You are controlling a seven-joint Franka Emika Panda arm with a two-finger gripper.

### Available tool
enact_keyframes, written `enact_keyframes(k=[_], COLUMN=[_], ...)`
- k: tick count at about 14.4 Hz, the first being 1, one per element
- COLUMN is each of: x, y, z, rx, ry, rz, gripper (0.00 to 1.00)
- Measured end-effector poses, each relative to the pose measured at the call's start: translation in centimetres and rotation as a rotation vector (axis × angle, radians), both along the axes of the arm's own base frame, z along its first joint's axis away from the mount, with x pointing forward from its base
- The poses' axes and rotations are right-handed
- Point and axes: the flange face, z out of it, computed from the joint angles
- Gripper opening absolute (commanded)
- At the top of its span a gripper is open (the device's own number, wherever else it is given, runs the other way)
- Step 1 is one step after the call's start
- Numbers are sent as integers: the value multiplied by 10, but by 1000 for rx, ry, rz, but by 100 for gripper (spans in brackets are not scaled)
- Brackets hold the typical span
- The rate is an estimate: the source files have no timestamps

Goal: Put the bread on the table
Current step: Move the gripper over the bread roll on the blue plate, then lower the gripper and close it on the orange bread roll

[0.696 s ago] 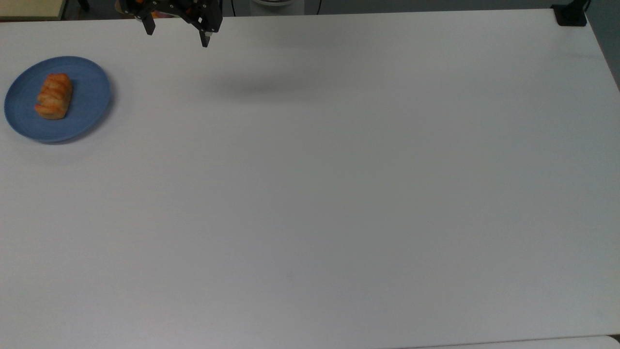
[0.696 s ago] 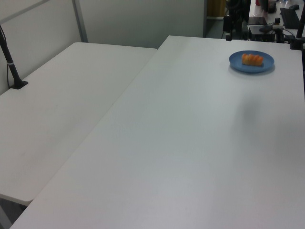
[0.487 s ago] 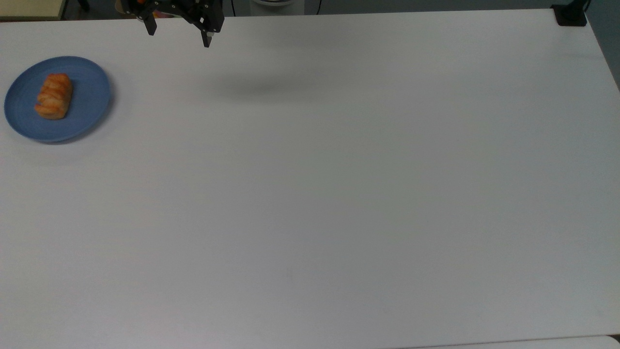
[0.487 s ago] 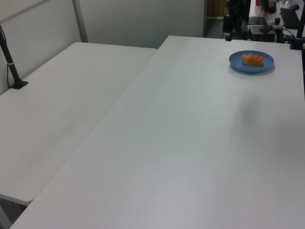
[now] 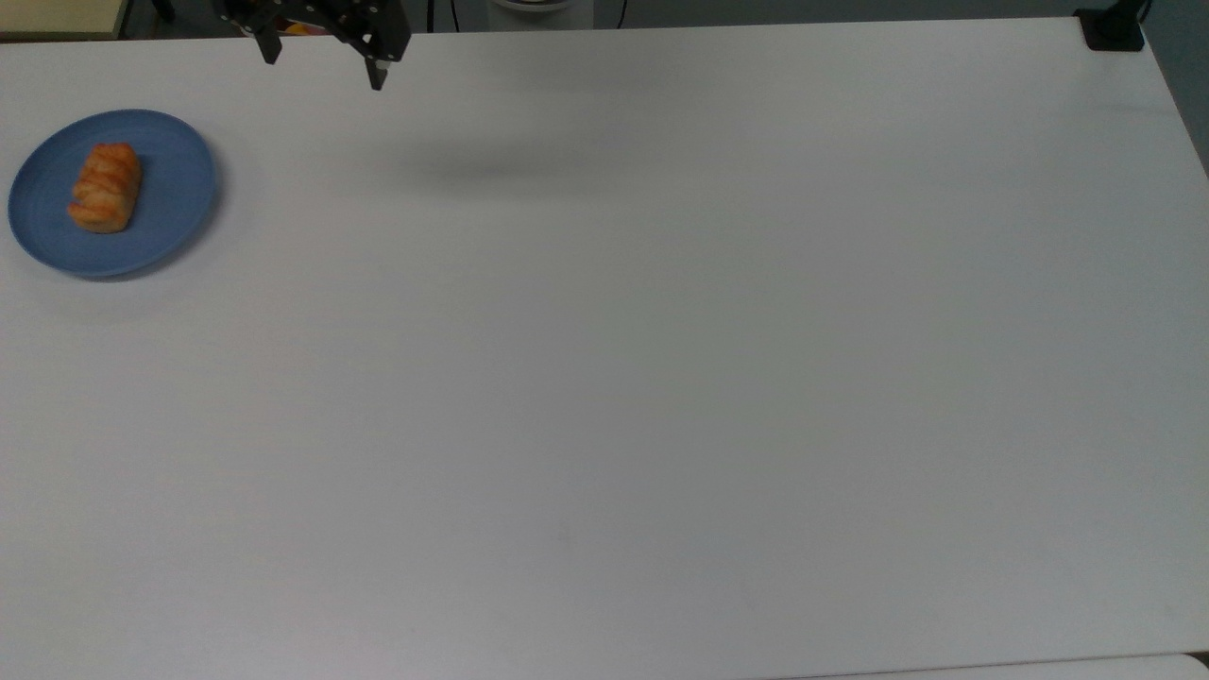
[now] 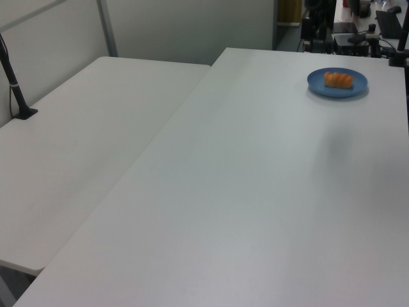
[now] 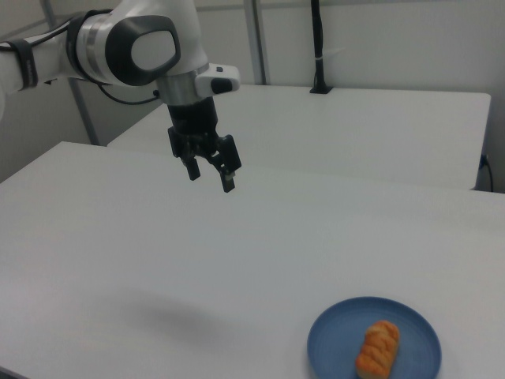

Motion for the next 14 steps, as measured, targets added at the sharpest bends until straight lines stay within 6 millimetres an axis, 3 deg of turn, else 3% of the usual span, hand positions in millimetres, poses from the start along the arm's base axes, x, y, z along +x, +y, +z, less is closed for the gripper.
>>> enact_keyframes(k=[4,8,10,14], x=[-9,-12,-3,11], y=[-48,-125,-170,-219], z=[-2,-17,-51,-122], rx=[-8,-28,-60,-129], ry=[15,-33,-60,-47], rz=[45,31,5,-31], gripper=[100,100,100,100])
